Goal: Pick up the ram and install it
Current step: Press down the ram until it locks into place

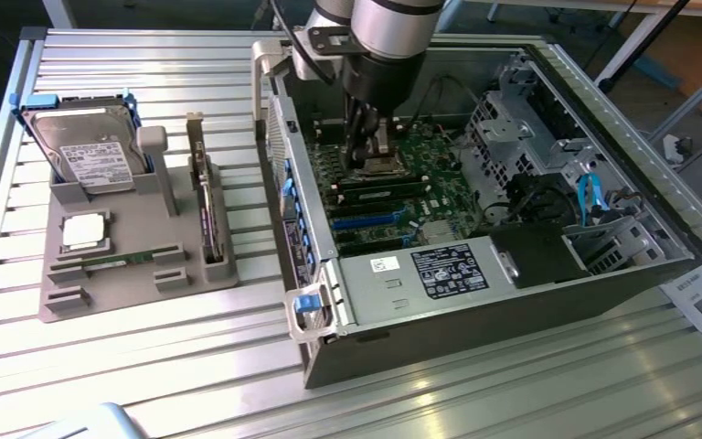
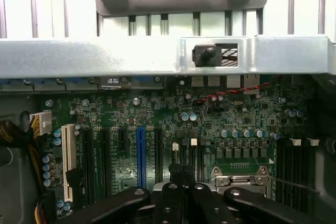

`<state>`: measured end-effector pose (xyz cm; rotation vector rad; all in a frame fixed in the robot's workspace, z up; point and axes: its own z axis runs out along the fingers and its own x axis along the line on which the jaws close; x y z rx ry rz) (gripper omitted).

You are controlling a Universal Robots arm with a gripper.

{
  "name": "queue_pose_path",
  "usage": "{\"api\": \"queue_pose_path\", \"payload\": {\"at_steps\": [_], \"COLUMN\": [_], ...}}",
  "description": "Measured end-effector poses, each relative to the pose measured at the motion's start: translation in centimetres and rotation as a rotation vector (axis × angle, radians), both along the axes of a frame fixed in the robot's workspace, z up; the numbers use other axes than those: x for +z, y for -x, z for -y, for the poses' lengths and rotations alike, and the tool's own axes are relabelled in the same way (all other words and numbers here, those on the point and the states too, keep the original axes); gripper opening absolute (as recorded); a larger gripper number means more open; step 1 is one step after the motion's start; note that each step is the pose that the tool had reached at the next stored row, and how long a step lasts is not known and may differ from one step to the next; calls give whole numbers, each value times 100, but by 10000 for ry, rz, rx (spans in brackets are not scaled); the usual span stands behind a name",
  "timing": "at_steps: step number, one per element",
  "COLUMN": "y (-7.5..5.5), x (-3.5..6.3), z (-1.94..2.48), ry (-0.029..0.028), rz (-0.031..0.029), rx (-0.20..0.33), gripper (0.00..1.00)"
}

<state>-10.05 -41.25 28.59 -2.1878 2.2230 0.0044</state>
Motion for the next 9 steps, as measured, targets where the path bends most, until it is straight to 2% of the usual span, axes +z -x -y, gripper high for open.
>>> {"api": "queue_pose_path", "payload": {"at_steps": [4, 6, 9], "y": [0, 0, -18], "x": [79, 156, 158], "z": [0, -1, -1], "ry": [5, 12, 17], "rz": [0, 2, -1], "rx": [0, -1, 0], "gripper": [10, 10, 10]}}
